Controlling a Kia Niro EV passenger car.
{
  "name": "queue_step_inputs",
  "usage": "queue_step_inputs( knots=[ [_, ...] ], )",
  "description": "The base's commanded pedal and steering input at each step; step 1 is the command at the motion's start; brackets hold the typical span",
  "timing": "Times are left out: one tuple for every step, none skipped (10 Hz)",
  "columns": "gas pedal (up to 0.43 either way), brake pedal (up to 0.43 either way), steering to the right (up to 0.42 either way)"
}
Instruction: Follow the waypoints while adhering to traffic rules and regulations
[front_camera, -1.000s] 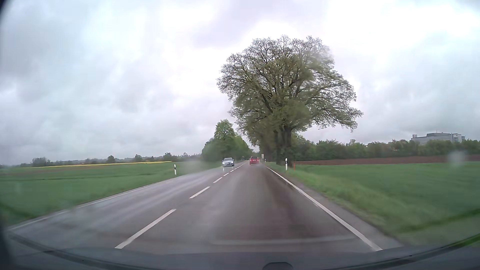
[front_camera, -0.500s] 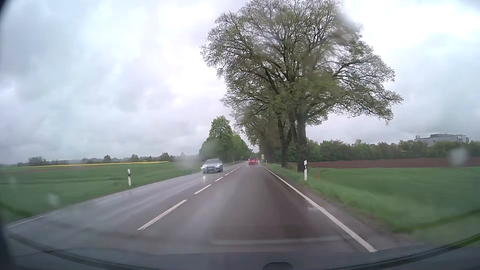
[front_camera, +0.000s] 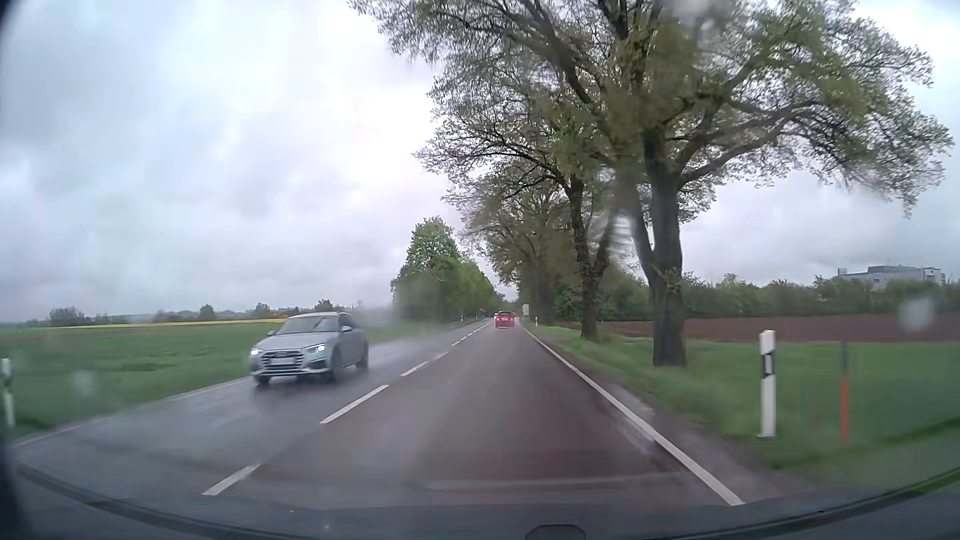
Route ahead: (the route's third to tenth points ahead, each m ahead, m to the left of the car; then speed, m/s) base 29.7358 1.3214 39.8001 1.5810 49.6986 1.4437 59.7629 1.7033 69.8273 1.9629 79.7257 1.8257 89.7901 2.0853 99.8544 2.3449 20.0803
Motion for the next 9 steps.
queue_step_inputs(
  knots=[
    [0.028, 0.000, 0.000],
    [0.028, 0.000, 0.000],
    [0.028, 0.000, 0.000],
    [0.028, 0.000, 0.000],
    [0.028, 0.000, -0.001],
    [0.028, 0.000, -0.002],
    [0.028, 0.000, -0.004],
    [0.028, 0.000, -0.006],
    [0.020, 0.000, -0.006]
  ],
)
